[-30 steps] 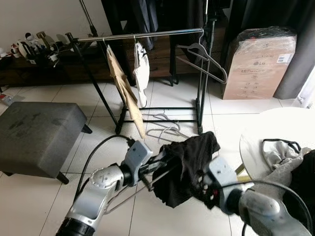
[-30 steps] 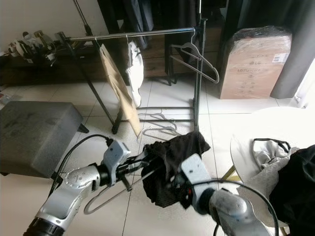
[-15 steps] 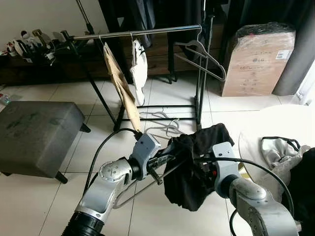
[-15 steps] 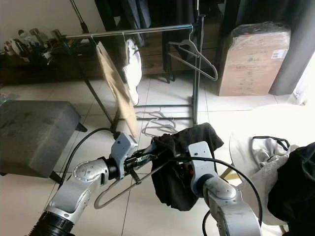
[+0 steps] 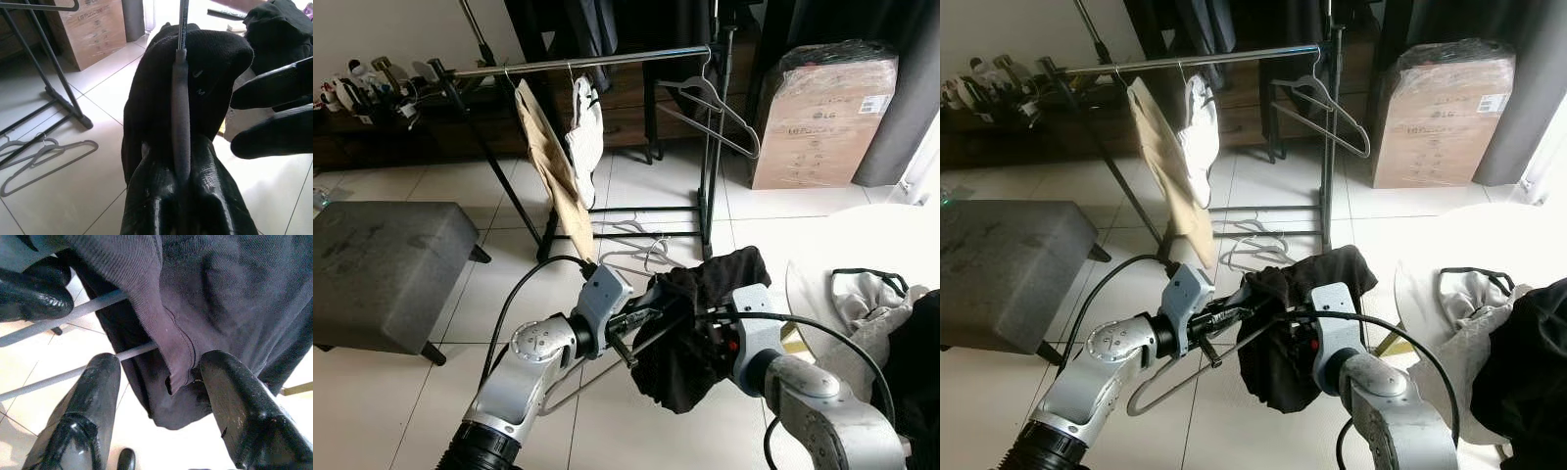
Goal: Hang hanger
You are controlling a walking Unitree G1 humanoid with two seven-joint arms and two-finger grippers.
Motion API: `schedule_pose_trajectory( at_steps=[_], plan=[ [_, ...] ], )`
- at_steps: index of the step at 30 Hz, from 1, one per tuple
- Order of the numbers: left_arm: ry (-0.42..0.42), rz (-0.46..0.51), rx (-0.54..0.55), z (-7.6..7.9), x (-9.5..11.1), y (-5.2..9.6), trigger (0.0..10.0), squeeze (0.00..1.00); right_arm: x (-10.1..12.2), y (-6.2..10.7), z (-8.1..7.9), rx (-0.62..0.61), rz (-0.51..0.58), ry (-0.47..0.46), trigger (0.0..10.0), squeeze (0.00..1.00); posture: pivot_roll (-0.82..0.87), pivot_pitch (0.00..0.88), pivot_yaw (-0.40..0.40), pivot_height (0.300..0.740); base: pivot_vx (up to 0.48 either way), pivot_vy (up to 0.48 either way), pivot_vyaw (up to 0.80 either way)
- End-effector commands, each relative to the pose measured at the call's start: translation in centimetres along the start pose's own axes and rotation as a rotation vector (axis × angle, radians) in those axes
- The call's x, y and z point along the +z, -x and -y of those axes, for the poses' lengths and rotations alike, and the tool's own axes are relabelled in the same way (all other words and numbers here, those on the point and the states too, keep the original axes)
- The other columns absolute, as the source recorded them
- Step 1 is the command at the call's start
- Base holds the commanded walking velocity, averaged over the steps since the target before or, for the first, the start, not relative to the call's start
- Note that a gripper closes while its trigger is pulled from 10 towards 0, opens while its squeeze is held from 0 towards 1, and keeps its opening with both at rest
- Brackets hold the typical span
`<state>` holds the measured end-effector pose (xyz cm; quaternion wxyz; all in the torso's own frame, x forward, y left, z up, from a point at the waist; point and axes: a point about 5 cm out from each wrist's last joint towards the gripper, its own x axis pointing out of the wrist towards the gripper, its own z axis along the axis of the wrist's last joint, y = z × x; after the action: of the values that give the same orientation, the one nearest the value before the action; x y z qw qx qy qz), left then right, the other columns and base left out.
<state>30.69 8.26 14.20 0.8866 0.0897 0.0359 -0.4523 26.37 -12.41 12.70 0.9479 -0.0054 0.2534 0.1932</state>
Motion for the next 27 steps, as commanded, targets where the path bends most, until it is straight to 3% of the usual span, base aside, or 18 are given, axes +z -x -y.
schedule_pose_trajectory(
  at_steps=[1, 15, 16, 17, 27],
  plan=[
    [0.005, 0.025, 0.013, -0.5, 0.6, 0.1, 0.0, 0.00, 0.1, -0.4, 0.0, -0.006, 0.021, 0.015, 10.0, 0.00, -0.18, 0.198, 0.116, 0.740, 0.000, 0.000, 0.00],
    [0.012, 0.026, 0.004, -0.2, 0.7, 0.1, 0.0, 0.00, 0.9, -1.3, -0.2, 0.020, 0.112, 0.049, 10.0, 0.00, -0.17, 0.200, 0.117, 0.740, 0.000, 0.000, 0.00],
    [0.012, 0.028, 0.004, -0.2, 0.7, 0.1, 0.0, 0.00, 0.8, -1.4, -0.1, 0.011, 0.101, 0.061, 0.9, 0.00, -0.18, 0.201, 0.117, 0.740, 0.000, 0.000, 0.00],
    [0.011, 0.029, 0.004, -0.3, 0.7, 0.1, 0.0, 0.00, 0.6, -1.5, 0.0, 0.005, 0.086, 0.074, 0.0, 0.00, -0.17, 0.201, 0.117, 0.740, 0.000, 0.000, 0.00],
    [0.015, 0.031, -0.001, -0.2, 0.8, 0.1, 0.0, 0.00, 1.4, -1.7, 1.6, -0.066, 0.093, 0.130, 0.0, 0.00, -0.17, 0.199, 0.115, 0.740, 0.000, 0.000, 0.00]
  ],
)
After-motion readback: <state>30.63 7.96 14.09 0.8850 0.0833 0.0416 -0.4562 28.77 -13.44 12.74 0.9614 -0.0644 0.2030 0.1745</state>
